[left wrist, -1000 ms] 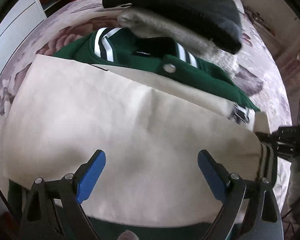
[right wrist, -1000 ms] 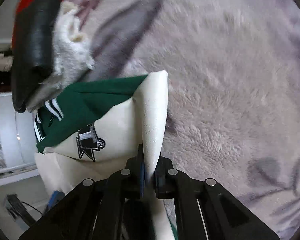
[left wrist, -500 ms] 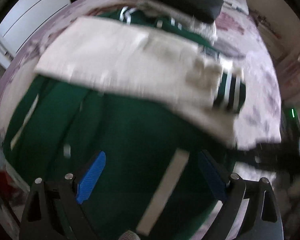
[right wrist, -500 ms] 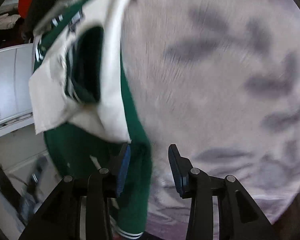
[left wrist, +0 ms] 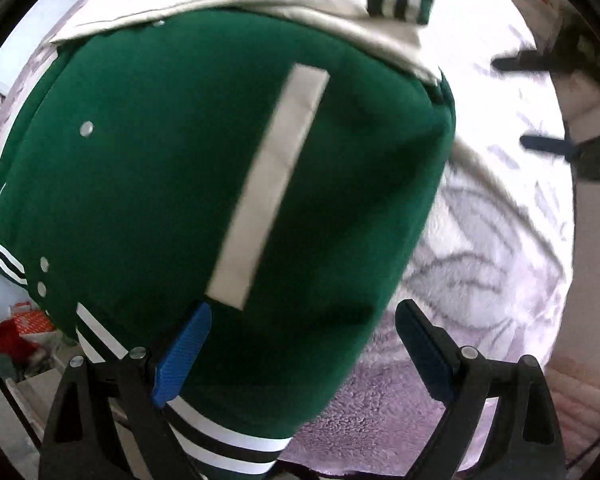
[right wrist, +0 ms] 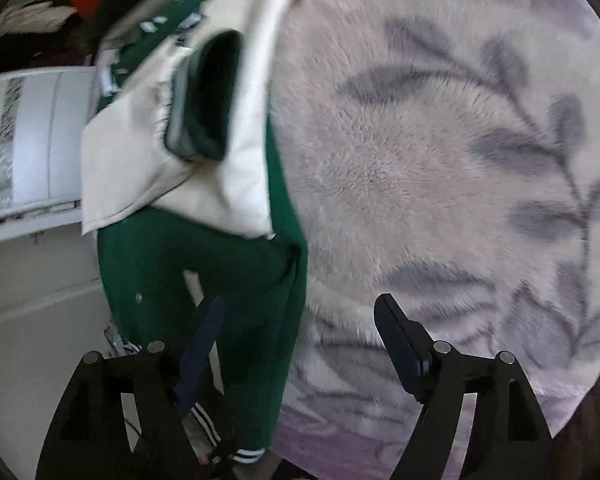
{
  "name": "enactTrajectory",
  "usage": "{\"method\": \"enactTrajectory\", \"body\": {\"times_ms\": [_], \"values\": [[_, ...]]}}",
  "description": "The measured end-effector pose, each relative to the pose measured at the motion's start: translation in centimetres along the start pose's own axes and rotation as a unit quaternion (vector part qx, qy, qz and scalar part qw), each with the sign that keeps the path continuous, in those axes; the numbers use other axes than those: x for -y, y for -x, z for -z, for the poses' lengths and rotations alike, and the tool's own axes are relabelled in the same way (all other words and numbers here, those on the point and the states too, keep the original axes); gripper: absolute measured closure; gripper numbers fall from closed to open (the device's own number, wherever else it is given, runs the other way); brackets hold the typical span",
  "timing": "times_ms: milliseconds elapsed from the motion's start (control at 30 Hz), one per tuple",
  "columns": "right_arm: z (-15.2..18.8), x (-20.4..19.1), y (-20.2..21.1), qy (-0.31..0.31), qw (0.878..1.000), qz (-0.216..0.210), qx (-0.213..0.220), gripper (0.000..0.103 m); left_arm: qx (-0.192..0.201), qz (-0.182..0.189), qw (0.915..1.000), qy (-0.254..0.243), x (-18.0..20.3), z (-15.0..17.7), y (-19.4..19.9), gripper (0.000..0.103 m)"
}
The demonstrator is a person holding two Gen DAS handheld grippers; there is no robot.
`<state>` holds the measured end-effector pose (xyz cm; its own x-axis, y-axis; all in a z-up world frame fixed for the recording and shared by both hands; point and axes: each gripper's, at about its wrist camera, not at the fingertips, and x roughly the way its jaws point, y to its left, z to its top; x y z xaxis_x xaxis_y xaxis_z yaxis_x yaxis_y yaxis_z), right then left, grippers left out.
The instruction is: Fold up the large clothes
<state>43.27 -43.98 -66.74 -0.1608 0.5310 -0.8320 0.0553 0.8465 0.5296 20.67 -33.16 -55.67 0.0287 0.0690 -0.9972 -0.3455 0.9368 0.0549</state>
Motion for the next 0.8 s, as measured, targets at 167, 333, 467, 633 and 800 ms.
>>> {"method": "enactTrajectory", "body": {"times_ms": [167,333,467,633,800], "values": [[-0.5,1.8,2.0,-0.014,0.998,-0.028,0.054,0.015,-0.028,-0.052,0.9976,-0.036,2.2,0.3,-3.6,0.009],[-4.5,2.2,0.9,-0.012,0.993,-0.057,0.101,0.015,0.024,-0.055,0.9982,-0.009,2.2,-1.5,-3.1,0.058],[-8.4,1.0,-1.8,-0.001,0.989,-0.109,0.102,0.012,0.036,-0.026,0.9982,0.041,0.8,-3.1,-2.7,0.086],[-12.1,-0.2,-5.0,-0.013,0.987,-0.136,0.087,0.01,0.038,0.026,0.9929,0.109,-1.7,-4.2,-2.1,0.09],[-13.2,-2.8,-6.3,-0.017,0.988,-0.14,0.06,0.048,0.049,0.047,0.9889,0.132,-3.7,-5.2,-0.7,0.092]]}}
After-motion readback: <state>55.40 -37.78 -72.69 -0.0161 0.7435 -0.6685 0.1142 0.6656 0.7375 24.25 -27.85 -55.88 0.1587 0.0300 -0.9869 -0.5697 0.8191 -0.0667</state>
